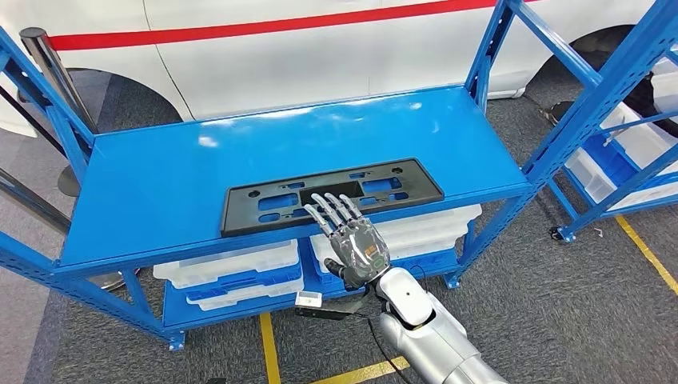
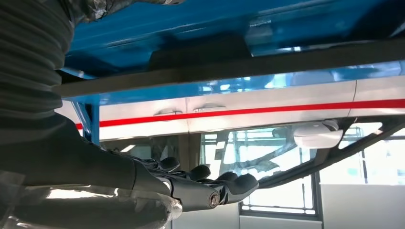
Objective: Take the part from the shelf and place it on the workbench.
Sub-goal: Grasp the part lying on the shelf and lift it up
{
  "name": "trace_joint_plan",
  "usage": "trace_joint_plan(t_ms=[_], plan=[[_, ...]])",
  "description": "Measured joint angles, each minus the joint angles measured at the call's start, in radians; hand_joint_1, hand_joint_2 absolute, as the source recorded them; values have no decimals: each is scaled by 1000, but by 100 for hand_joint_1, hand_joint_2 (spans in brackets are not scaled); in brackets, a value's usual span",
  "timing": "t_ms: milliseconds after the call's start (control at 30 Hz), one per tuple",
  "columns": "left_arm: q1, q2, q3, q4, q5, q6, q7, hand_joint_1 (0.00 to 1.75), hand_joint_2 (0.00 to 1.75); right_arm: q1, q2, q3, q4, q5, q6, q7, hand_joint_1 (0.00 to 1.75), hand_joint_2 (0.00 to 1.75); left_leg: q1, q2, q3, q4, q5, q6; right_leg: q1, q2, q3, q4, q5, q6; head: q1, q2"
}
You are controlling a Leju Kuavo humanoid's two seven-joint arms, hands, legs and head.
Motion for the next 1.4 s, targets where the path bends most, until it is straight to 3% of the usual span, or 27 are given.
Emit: trace_joint_plan(t_ms=[33, 67, 100, 167, 200, 267, 400, 433, 500, 533, 567, 600, 633, 700, 733, 867, 933, 1033, 1067, 1100, 1133, 1200, 1233, 1267, 1400], plan=[[0, 0, 0, 0, 0, 0, 0, 0, 0, 2, -1, 3, 0, 0, 0, 0, 0, 175, -1, 0, 2, 1, -4, 2, -1, 0, -35, 50, -8, 2, 0, 0], [1, 0, 0, 0, 0, 0, 1, 0, 0, 3, -2, 6, 1, -1, 0, 0, 0, 175, -1, -1, 6, 2, -8, 2, -1, 0, -55, 68, 3, 2, 0, 0], [2, 0, 0, 0, 1, 0, 1, 0, 0, 4, -2, 8, 1, -2, 0, 0, 0, 175, -1, -2, 11, 4, -13, 1, -1, 0, -55, 46, 34, 1, 0, 0], [3, -1, 0, 0, 1, 0, 1, 0, 0, 3, -2, 11, 1, -3, -1, 0, 0, 175, -1, -3, 25, 7, -25, -4, 0, -1, -8, -78, 117, -4, 0, 0], [3, -2, 0, 0, 1, 0, 1, 0, 0, 2, -2, 12, 1, -4, -1, 0, 0, 175, -3, -4, 30, 9, -31, -7, 2, -1, 19, -139, 144, -8, 0, 0], [2, -2, 0, 0, 1, 0, 1, 0, 0, 0, -2, 15, 2, -4, -1, 0, 0, 175, -6, -5, 33, 8, -37, -17, 7, 1, 43, -194, 154, -13, 0, 0], [0, -2, 0, 0, 1, 0, 1, 0, 0, -3, -1, 18, 2, -6, -1, 0, 0, 175, -5, -3, 30, 24, -55, -40, 2, 5, 57, -215, 154, -31, -1, 0], [-1, -2, 0, 0, 1, 0, 1, 0, 0, -4, 0, 18, 1, -6, -1, 0, 0, 175, -4, -2, 12, 62, -75, -45, -1, 3, 64, -220, 154, -37, -1, 0], [-1, -2, 0, 0, 1, 0, 1, 0, 0, -5, 1, 20, 2, -6, -1, 0, 0, 175, -1, -2, -56, 189, -127, -53, -1, 0, 71, -222, 148, -44, -2, 0], [0, -2, 0, 0, 1, 0, 1, 0, 0, -4, 1, 21, 2, -6, 0, 0, 0, 175, 0, -2, -93, 250, -144, -56, -1, 0, 73, -221, 145, -46, -2, 0], [2, -2, 0, 0, 1, 0, 1, 0, 0, -3, 1, 22, 3, -6, 0, 0, 0, 175, 0, -2, -117, 282, -142, -58, 0, 0, 76, -221, 141, -46, -2, 0], [3, -2, 0, 0, 1, 0, 0, 0, 0, -3, 1, 24, 3, -6, 0, 0, 0, 175, 0, -2, -122, 275, -119, -58, 0, 1, 81, -220, 137, -46, -2, 0], [4, -2, 0, 0, 2, 0, 0, 0, 0, -3, 1, 25, 3, -6, 0, 0, 0, 175, 0, -1, -106, 228, -79, -57, -1, 3, 88, -220, 133, -44, -2, 0], [4, -2, 0, 0, 2, 0, 0, 0, 0, -4, 1, 25, 3, -6, 0, 0, 0, 175, -2, -1, -47, 89, -2, -49, 1, 4, 103, -220, 122, -37, -2, 0], [3, -2, 0, 0, 2, 0, 0, 0, 0, -5, 1, 25, 3, -6, 0, 0, 0, 175, -4, -1, -24, 40, 15, -44, 3, 4, 106, -219, 118, -33, -2, 0], [2, -2, 0, 0, 3, 0, 0, 0, 0, -6, 1, 26, 3, -6, 0, 0, 0, 175, -6, -3, -5, -1, 10, -23, 5, 2, 107, -221, 110, -12, -2, 0], [3, -2, 0, 0, 3, 0, -1, 0, 0, -9, 1, 27, 2, -6, 0, 1, 0, 175, -1, -2, 3, -10, 10, -11, 5, 1, 89, -178, 84, -4, -1, 0], [1, -3, 0, 0, 3, 0, -1, 0, 0, -8, -1, 31, 4, -6, 0, 2, 0, 175, -1, 0, 9, -11, 5, 0, 3, 1, -15, 5, 14, 3, -1, 0], [1, -3, 0, 0, 3, 0, -1, 0, 0, -6, -2, 32, 5, -6, 0, 3, 0, 175, -1, 0, 10, -10, 1, 1, 2, 0, -46, 50, 10, 4, -1, 0], [2, -3, 0, 0, 3, 0, -1, 0, 0, -5, -3, 33, 5, -6, 0, 3, 0, 175, -1, -1, 13, -8, -3, 1, 1, 0, -59, 56, 25, 4, -1, 0], [3, -3, 0, 0, 3, 0, -1, 0, 0, -5, -3, 33, 6, -6, 0, 3, 0, 175, -1, -1, 18, -5, -8, -1, -1, 0, -52, 26, 58, 4, -1, 0], [3, -3, 0, 0, 3, 0, -1, 0, 0, -6, -3, 34, 6, -6, 0, 3, 0, 175, -3, -3, 28, 1, -21, -7, -1, -2, -3, -98, 135, 0, -1, 0], [2, -3, 0, 0, 3, 0, -1, 0, 0, -7, -3, 34, 6, -6, 0, 3, 0, 175, -4, -3, 31, 6, -27, -11, 0, -2, 19, -150, 155, -4, -1, 0], [1, -3, 0, 0, 3, 0, -1, 0, 0, -7, -3, 35, 6, -6, 0, 3, 0, 175, -6, -3, 31, 8, -31, -17, 2, -2, 32, -183, 162, -7, -1, 0], [0, -3, 0, 0, 3, -1, -1, 0, 0, -8, -2, 37, 5, -6, 2, 6, 0, 175, -5, -2, 33, 11, -45, -39, 3, 2, 47, -204, 153, -28, -2, 0]])
